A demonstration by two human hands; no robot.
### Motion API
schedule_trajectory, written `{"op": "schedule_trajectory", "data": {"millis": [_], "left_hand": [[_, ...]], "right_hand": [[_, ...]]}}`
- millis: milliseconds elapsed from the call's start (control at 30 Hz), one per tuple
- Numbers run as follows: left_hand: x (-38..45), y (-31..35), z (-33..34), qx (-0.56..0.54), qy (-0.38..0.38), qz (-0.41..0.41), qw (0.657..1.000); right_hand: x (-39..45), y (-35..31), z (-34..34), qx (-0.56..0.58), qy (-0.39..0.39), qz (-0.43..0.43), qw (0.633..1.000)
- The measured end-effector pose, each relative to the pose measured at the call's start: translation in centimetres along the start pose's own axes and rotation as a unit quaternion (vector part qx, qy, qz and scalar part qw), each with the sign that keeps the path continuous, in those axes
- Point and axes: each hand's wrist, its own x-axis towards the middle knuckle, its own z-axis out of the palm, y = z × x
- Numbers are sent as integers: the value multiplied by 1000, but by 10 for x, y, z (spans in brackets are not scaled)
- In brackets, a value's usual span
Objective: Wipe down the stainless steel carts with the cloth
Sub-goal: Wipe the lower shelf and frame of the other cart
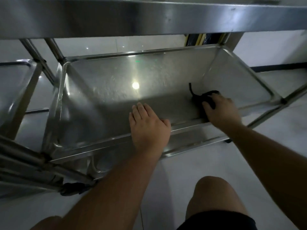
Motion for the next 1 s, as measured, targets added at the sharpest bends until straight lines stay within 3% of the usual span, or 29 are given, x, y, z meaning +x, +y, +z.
{"op": "schedule_trajectory", "data": {"millis": [200, 533, 700, 1000], "left_hand": [[2, -8, 2, 1, -20, 18, 1000], [3, -7, -2, 0, -33, 23, 999], [4, -7, 0, -1, -34, 22, 999], [2, -19, -9, -38, -55, 61, 996]], "right_hand": [[-32, -66, 18, 12, 14, -13, 1000], [-30, -59, 23, 12, 26, -27, 999], [-34, -54, 28, 38, 84, -73, 993], [-44, -44, 35, 85, 106, -213, 968]]}}
